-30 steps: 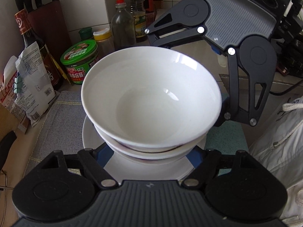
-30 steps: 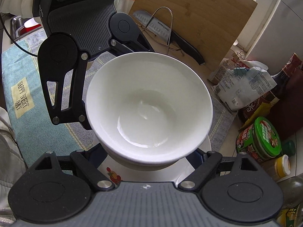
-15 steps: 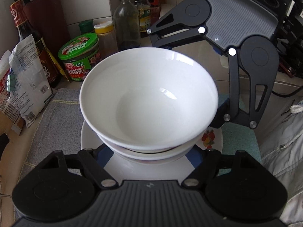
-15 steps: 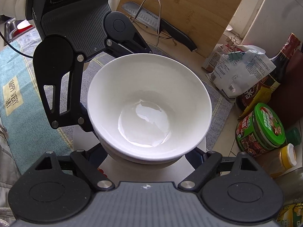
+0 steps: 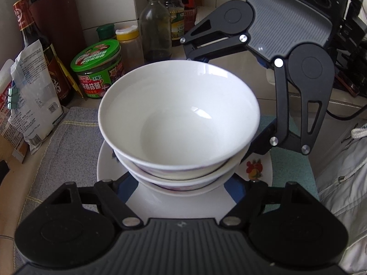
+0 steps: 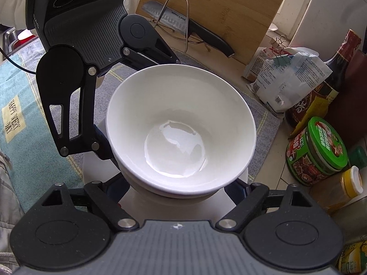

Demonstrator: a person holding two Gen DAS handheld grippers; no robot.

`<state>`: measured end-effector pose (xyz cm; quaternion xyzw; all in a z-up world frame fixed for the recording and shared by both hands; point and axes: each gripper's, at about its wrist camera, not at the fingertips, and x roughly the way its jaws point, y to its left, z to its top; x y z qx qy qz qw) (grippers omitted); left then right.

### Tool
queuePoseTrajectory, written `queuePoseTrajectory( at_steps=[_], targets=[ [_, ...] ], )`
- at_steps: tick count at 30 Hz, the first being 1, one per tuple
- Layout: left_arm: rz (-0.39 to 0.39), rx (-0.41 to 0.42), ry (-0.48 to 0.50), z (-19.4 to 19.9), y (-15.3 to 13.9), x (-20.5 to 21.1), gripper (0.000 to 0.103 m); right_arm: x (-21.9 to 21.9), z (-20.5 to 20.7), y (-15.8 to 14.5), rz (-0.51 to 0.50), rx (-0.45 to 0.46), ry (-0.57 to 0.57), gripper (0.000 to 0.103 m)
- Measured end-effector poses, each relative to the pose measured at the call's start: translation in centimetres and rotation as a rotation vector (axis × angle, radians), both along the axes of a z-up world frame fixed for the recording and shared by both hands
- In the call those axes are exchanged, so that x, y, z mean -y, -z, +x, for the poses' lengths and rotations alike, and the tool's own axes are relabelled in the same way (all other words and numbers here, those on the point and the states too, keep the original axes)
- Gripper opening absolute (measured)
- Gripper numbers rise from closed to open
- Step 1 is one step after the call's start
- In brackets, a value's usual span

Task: Organize plates and bowls
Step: 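Lower the bowl stack onto the plates and open both grippers, then withdraw both grippers up and away from the stacked dishes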

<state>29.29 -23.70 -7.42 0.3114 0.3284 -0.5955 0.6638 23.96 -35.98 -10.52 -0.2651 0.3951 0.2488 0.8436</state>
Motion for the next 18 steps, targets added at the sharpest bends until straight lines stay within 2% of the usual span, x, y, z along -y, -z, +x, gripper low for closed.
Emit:
queuePoseTrajectory(
  at_steps=[2,4,8,12,18],
  targets=[
    [-0.023,0.015,-0.015,0.0,0.0,-0.2,0.090,0.0,-0.2,-0.1,0.004,0.025,0.002,0.103],
    [-0.040,0.052,-0.048,-0.3,0.1,-0.6,0.097,-0.3,-0.2,-0.3,-0.006,0.033,0.001,0.103],
    [-0.087,0.038,-0.117,-0.8,-0.7,-1.7,0.098,-0.4,-0.7,-0.2,-0.016,0.043,0.003,0.103],
    [-0.137,0.025,-0.233,-1.9,-1.5,-3.4,0.101,-0.2,-1.6,-0.5,-0.005,0.056,0.008,0.103],
    [-0.164,0.084,-0.399,-5.8,-1.7,-5.8,0.101,0.6,-2.7,-1.2,0.021,0.043,0.055,0.103]
  ],
)
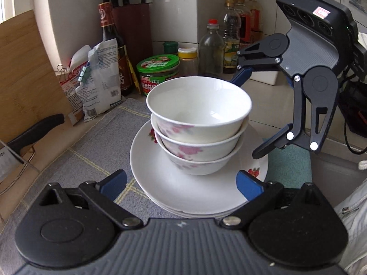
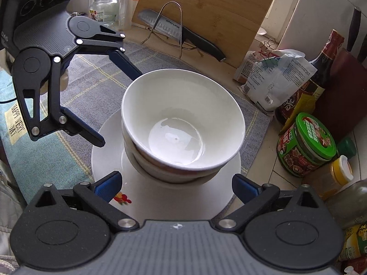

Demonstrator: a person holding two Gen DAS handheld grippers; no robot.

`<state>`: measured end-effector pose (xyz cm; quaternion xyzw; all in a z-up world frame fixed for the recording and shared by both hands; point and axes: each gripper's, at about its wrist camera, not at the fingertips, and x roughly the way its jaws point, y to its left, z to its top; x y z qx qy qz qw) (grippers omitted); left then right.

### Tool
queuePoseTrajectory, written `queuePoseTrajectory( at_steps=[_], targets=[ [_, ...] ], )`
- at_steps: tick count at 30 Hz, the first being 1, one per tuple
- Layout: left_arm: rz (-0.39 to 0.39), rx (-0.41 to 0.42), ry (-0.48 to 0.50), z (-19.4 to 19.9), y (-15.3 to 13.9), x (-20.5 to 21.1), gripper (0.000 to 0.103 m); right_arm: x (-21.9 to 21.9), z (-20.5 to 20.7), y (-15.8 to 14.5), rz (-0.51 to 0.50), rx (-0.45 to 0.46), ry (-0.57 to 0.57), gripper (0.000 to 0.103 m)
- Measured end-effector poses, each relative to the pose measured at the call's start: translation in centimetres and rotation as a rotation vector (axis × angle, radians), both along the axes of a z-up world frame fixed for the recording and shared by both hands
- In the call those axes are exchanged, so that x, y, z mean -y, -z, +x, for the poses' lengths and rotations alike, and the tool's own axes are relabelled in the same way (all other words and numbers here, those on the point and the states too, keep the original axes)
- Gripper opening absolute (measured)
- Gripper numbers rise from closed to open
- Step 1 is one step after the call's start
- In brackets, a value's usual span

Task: Organize plates and bowls
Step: 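Withdraw both grippers up and away from the stacked dishes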

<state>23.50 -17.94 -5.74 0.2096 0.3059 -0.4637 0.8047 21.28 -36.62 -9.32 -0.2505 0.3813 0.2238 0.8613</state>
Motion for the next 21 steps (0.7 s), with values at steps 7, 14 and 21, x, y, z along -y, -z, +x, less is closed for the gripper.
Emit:
queuePoseTrajectory(
  at_steps=[7,14,21],
  targets=[
    [-0.090,0.003,-0.236,-3.7,-0.6,-2.6,0.102,-2.3,-2.2,-0.2,0.027,-0.017,0.211,0.103],
    [-0.076,-0.041,-0.524,-5.6,-2.1,-4.8,0.101,-6.4,-5.1,0.0,0.031,-0.010,0.580,0.103],
    [-0.049,-0.019,-0.563,-9.0,-5.5,-6.2,0.102,-8.7,-8.9,-1.2,0.134,0.069,0.845,0.103]
  ],
)
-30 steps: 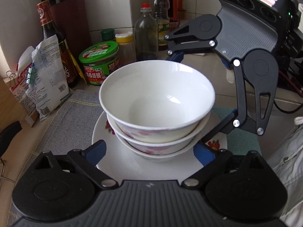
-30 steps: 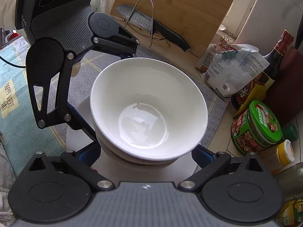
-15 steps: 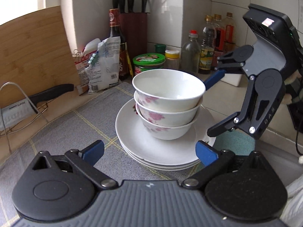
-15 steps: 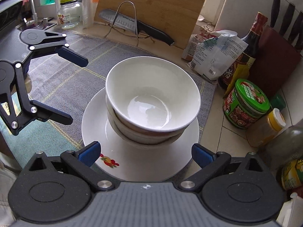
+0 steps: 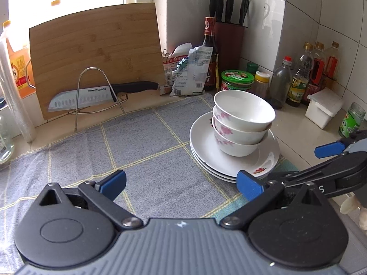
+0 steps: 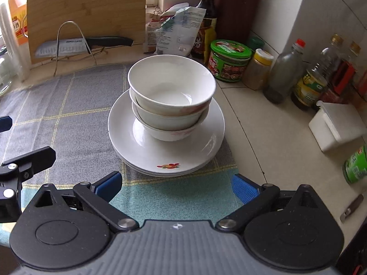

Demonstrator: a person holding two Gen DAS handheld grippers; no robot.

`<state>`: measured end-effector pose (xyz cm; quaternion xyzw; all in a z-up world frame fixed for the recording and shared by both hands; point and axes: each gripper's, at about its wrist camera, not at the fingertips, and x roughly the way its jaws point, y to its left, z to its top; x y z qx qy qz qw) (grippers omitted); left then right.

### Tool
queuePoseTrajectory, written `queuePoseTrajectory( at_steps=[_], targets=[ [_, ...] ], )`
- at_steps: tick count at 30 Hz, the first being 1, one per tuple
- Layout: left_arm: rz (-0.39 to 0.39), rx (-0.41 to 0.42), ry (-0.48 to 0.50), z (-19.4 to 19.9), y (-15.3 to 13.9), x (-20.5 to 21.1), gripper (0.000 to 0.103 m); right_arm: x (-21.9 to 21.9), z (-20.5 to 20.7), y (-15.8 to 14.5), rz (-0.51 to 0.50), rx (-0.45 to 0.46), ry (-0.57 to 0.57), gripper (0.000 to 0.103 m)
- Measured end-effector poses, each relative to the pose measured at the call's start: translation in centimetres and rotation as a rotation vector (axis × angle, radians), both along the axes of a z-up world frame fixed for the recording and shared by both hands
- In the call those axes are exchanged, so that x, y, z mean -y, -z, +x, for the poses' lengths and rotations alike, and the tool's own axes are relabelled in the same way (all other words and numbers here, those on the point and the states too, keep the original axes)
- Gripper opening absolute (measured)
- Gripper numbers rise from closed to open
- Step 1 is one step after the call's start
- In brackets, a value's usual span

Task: Organize plates and bowls

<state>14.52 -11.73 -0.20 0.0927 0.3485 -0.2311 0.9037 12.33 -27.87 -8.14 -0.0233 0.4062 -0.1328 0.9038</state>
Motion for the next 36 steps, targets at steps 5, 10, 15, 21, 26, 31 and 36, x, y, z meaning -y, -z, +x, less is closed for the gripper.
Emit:
queuePoseTrajectory(
  at_steps=[5,10,15,21,26,31,36],
  targets=[
    [0.002,-0.012,-0.010,-1.5,-1.3,-0.6,0.102,-1.3,-2.8,-0.7,0.014,0.059,0.055,0.103],
    [-0.010,0.000,0.006,-2.9,-2.2,-1.3,0.102,-2.1,-4.6,-1.3,0.029,0.091,0.066,0.103],
    [-0.026,0.019,-0.001,-3.8,-3.0,-1.8,0.102,-2.9,-5.3,-1.9,0.025,0.124,0.075,0.103],
    [-0.035,0.029,-0.016,-4.3,-3.4,-2.3,0.102,-3.4,-5.6,-2.3,0.018,0.137,0.075,0.103],
    [-0.033,0.029,-0.024,-4.4,-3.4,-2.5,0.102,-3.8,-5.8,-2.5,0.013,0.146,0.069,0.103],
    [-0.039,0.028,-0.029,-4.3,-3.5,-2.7,0.102,-3.8,-5.9,-2.7,0.015,0.151,0.069,0.103],
    [-0.046,0.023,-0.025,-4.3,-3.6,-2.6,0.102,-3.8,-6.0,-2.8,0.011,0.157,0.073,0.103]
  ],
)
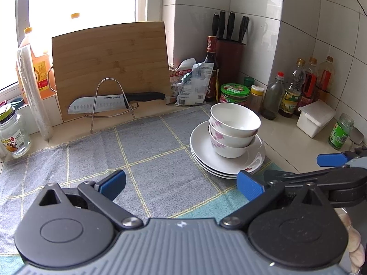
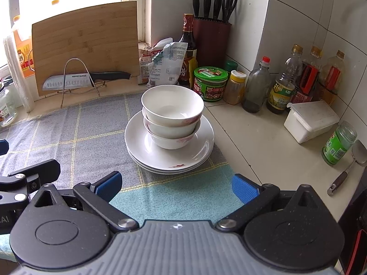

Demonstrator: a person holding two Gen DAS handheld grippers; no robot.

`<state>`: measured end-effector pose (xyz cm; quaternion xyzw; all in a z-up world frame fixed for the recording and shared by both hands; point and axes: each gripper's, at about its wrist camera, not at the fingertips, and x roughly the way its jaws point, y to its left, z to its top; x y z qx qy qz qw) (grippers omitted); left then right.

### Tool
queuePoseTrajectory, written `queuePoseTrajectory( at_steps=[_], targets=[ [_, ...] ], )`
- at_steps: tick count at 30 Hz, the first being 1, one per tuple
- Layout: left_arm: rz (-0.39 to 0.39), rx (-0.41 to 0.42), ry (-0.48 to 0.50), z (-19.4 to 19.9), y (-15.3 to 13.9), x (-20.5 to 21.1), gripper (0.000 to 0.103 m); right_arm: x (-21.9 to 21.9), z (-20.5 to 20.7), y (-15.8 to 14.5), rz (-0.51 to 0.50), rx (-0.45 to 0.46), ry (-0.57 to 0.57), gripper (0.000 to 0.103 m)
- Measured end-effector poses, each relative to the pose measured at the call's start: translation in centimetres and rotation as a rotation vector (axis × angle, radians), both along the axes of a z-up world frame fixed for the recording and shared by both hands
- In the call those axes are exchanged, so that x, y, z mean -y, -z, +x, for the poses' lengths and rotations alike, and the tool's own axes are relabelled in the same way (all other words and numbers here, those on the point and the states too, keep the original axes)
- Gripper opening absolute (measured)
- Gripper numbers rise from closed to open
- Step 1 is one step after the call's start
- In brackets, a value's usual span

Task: Organize plates and bowls

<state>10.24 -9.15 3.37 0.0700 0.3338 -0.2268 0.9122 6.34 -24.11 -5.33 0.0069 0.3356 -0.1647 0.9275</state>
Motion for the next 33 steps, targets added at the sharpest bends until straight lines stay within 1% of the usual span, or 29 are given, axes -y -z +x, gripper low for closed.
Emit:
queuePoseTrajectory(
  at_steps=[7,33],
  targets=[
    [0.000,0.003,0.003,0.06,-0.20,0.11,0.102,0.23,-0.12,-0.38,0.002,0.012,0.010,0.103],
    [-0.002,-0.001,0.002,0.32,-0.31,0.31,0.102,0.33,-0.08,-0.56,-0.004,0.013,0.029,0.103]
  ],
)
